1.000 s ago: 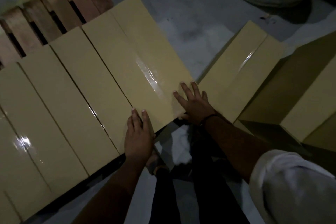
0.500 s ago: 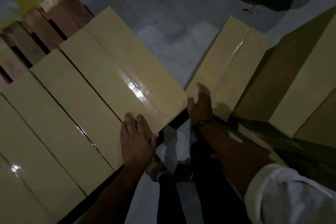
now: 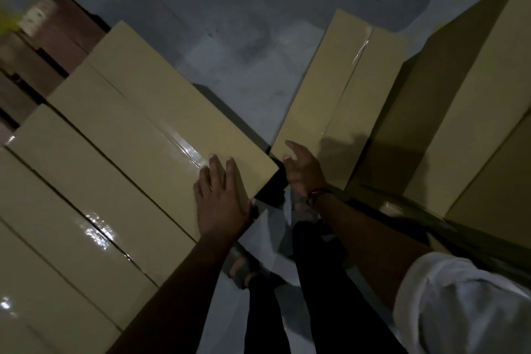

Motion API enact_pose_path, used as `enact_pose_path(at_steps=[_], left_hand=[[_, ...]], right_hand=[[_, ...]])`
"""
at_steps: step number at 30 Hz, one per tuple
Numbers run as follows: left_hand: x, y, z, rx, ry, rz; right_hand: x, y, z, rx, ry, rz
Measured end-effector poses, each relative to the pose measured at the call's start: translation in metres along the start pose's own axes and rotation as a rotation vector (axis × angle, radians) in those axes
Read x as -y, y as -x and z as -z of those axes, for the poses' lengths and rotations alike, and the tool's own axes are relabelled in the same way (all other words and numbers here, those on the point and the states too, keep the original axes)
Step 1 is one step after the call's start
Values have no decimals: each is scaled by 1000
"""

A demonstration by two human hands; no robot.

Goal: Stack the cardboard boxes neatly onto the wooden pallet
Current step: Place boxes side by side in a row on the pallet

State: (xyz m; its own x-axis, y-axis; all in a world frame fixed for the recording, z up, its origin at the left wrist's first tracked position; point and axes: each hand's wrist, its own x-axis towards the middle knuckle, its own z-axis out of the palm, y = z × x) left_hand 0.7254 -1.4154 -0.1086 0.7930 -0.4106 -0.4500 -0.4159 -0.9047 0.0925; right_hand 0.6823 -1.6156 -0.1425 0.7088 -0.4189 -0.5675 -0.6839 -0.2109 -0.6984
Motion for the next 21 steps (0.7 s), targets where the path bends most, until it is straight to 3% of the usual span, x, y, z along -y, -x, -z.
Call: enact_pose_path(at_steps=[4, 9, 15, 21], left_hand=[[5, 5, -5, 20, -36, 46], [17, 19, -9, 75, 34, 210], [40, 41, -6, 158, 128, 396], [72, 55, -11, 119, 140, 365]], right_hand=[[20, 2, -24, 274, 83, -27], [31, -7, -25, 267, 140, -43], [40, -15, -41, 311, 169, 62], [60, -28, -53, 262, 230, 128]])
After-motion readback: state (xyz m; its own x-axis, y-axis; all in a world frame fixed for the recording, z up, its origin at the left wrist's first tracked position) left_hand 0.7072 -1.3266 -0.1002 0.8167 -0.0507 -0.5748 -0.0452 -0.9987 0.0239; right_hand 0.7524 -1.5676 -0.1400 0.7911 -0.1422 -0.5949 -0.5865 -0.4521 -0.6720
